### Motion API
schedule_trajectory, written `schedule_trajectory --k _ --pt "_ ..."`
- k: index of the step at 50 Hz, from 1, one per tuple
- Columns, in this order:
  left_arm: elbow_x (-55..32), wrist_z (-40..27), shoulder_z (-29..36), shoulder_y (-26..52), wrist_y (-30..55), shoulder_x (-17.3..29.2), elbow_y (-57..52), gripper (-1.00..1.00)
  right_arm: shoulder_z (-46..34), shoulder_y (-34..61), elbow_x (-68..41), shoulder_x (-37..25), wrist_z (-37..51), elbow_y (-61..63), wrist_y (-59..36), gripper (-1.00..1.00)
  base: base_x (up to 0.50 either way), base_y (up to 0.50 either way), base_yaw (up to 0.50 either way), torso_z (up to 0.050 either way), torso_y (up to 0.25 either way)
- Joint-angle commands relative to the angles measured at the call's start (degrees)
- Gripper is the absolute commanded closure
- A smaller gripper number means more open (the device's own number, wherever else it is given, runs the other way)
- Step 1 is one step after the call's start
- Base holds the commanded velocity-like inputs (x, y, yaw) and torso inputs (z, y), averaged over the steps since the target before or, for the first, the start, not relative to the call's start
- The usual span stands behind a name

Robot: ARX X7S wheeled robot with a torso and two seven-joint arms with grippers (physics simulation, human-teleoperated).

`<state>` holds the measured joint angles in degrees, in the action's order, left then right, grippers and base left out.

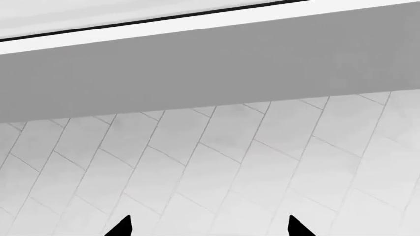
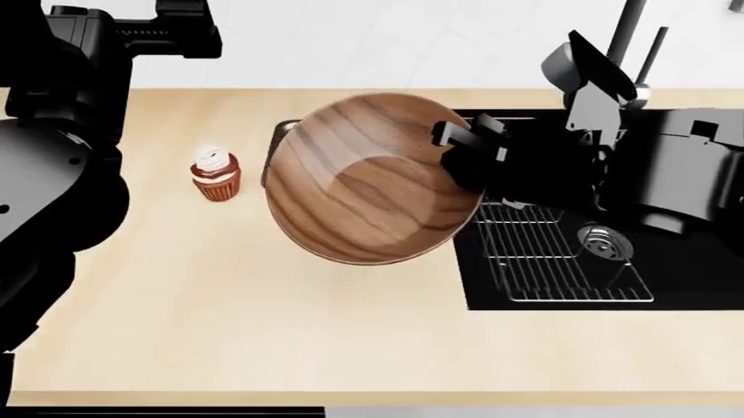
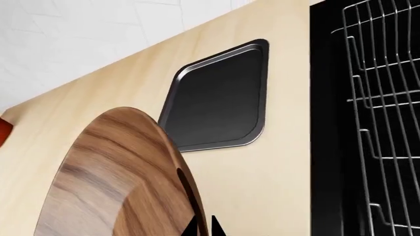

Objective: Move the fresh-baked cupcake off the tray onto the counter, and place the bowl used for mixing into the sink.

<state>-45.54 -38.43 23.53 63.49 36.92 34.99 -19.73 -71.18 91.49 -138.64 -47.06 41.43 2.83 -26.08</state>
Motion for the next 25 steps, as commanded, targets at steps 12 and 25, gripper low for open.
schedule_trajectory --k 12,25 --pt "-0.62 -0.34 -0.35 -0.41 0.22 0.38 -0.68 -1.0 0.76 -0.4 0.3 -0.1 -0.22 0.4 0.48 1.0 0.0 -0.25 0.0 0.0 0.0" --pt "-0.22 0.1 0.05 0.5 0.11 -0.05 0.08 -1.0 1.26 -0.54 0.14 -0.34 -0.09 0.89 0.95 1.0 0.0 -0.24 0.0 0.0 0.0"
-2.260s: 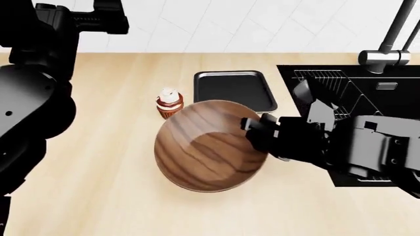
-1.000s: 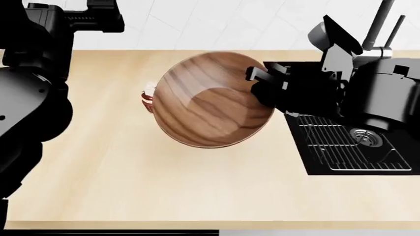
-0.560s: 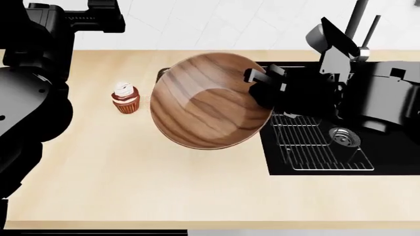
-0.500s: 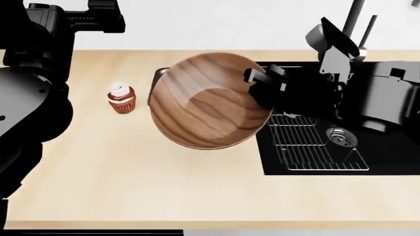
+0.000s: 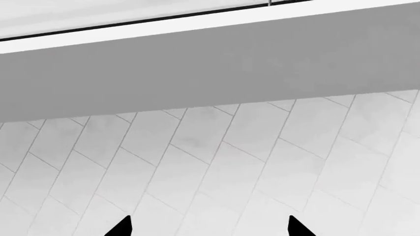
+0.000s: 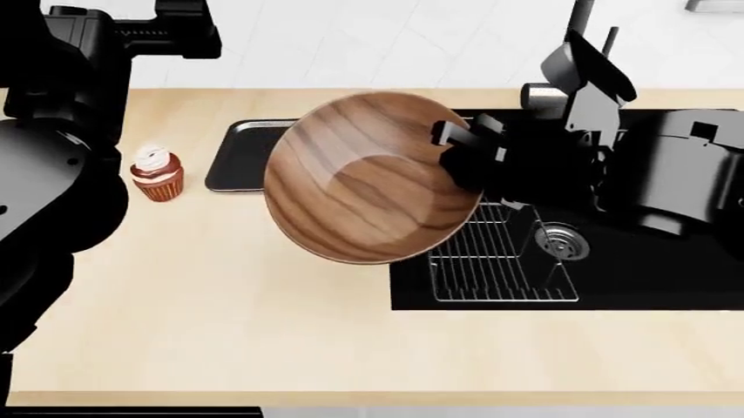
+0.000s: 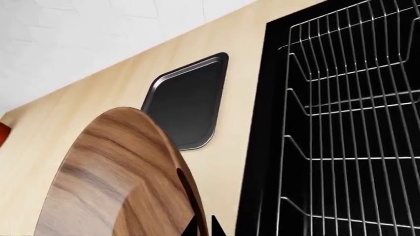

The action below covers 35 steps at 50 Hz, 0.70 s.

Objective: Move the fresh-baked cupcake off the tray onto the counter, and place the bowl used for mixing into the sink.

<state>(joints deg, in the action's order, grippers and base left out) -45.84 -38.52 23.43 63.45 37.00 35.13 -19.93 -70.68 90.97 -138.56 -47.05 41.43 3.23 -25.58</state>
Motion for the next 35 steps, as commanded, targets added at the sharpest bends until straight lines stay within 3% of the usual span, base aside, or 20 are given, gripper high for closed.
schedule_trajectory --k 1,35 --pt "0.07 0.21 0.18 0.53 0.06 -0.16 0.24 -1.0 0.75 0.03 0.11 -0.37 -0.09 0.45 0.36 1.0 0.0 -0.25 0.0 0.0 0.0" --pt "0.37 0.16 0.42 0.42 -0.32 -0.42 0.57 -1.0 1.21 -0.49 0.32 -0.27 -0.11 0.53 0.54 1.0 0.0 -0.21 0.0 0.0 0.0"
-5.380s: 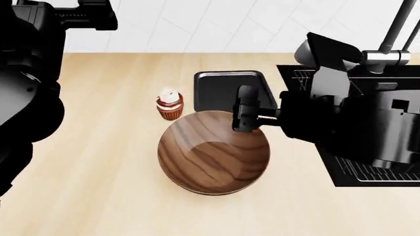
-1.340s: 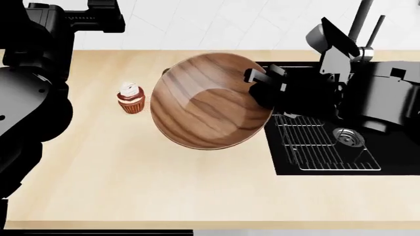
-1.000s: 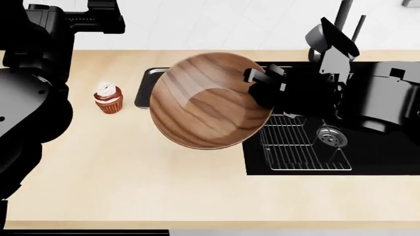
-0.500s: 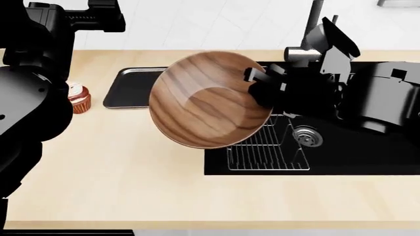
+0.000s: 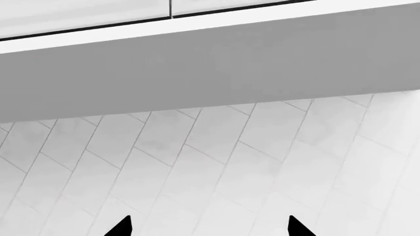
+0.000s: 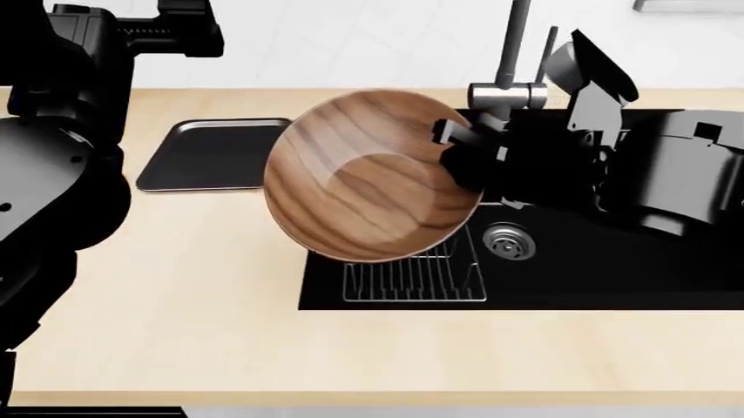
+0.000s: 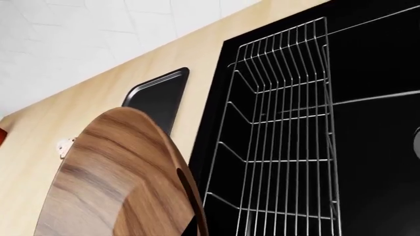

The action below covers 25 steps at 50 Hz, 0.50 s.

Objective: Move the fresh-baked cupcake off the tray onto the counter, and place the bowl used for mixing into the sink.

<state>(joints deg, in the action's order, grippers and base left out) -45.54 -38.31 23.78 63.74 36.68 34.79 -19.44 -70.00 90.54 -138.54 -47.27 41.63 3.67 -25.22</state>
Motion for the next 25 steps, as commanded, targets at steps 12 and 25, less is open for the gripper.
schedule_trajectory --k 12,25 --pt "-0.04 0.24 0.25 0.61 0.2 -0.11 0.19 -1.0 0.65 0.3 0.4 0.39 -0.7 -0.82 -0.44 1.0 0.0 -0.19 0.0 0.0 0.0" --pt "-0.52 -0.2 -0.05 0.3 0.51 0.23 -0.51 -1.0 0.75 0.18 0.62 0.71 -0.9 -1.18 -0.5 1.0 0.0 -0.19 0.0 0.0 0.0"
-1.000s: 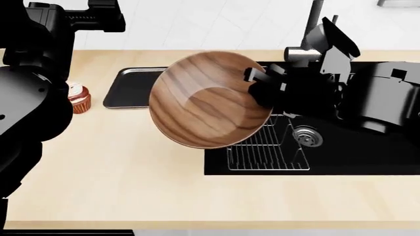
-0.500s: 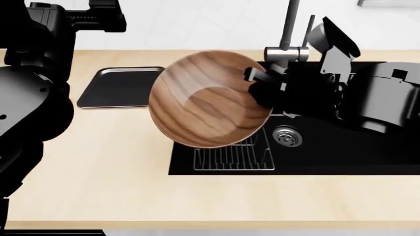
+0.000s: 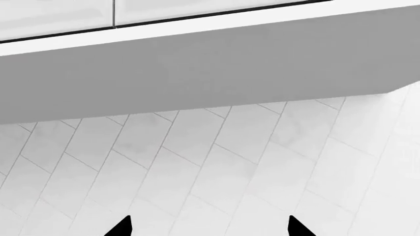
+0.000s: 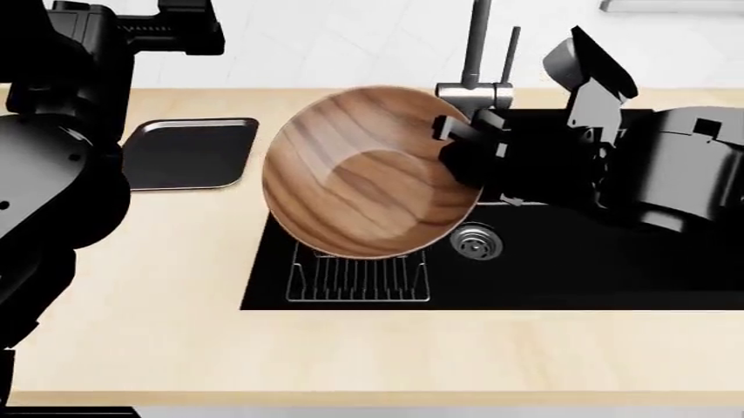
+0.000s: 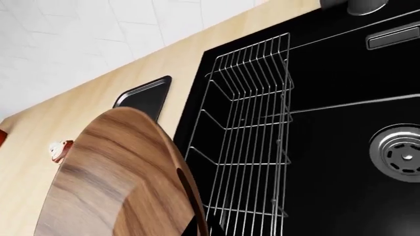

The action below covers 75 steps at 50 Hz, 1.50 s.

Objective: Move the fresh-baked cupcake off the tray onto the counter, and place the bowl used for mixing into the sink.

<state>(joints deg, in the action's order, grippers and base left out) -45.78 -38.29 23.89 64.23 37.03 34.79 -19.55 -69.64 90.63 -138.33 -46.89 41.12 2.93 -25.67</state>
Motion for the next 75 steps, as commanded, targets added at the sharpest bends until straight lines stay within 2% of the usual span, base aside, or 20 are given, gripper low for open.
schedule_trajectory --k 1,75 --pt "-0.26 -0.21 -0.16 -0.19 0.12 0.2 -0.33 -1.0 0.41 0.13 0.39 0.33 -0.36 -0.45 -0.09 1.0 0.0 -0.18 0.0 0.0 0.0" --pt "-0.33 -0.22 0.08 0.2 -0.05 -0.02 -0.19 -1.0 1.79 -0.67 0.64 0.13 -0.32 0.2 0.49 1.0 0.0 -0.2 0.0 0.0 0.0"
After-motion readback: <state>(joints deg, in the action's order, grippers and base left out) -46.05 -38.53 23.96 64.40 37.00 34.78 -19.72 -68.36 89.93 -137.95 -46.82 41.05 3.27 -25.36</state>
